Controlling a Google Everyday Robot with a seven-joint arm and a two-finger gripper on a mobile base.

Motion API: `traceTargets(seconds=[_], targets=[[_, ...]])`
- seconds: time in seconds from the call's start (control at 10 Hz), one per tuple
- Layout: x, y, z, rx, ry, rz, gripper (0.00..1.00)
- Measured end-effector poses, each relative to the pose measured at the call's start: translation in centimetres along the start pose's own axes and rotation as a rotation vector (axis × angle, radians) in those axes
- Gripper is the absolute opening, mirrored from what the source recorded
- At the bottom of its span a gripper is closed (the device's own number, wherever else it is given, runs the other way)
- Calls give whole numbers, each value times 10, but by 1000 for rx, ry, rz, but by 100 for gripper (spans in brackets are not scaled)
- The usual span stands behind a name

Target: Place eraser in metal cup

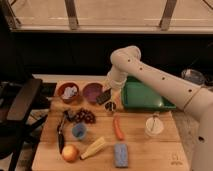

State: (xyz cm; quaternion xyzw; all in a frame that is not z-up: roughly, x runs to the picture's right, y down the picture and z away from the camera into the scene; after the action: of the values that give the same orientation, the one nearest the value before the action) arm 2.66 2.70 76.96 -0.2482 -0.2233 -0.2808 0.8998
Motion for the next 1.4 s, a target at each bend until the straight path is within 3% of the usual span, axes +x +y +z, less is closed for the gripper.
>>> traceTargets(seconds=[0.3,0.5,0.8,1.3,1.4], targets=[[6,4,5,1,-5,29,0],[31,21,9,5,-16,88,0],[61,42,27,-24,-9,158,0],[66,45,41,-71,38,158,2],[67,46,44,-78,45,157,11]])
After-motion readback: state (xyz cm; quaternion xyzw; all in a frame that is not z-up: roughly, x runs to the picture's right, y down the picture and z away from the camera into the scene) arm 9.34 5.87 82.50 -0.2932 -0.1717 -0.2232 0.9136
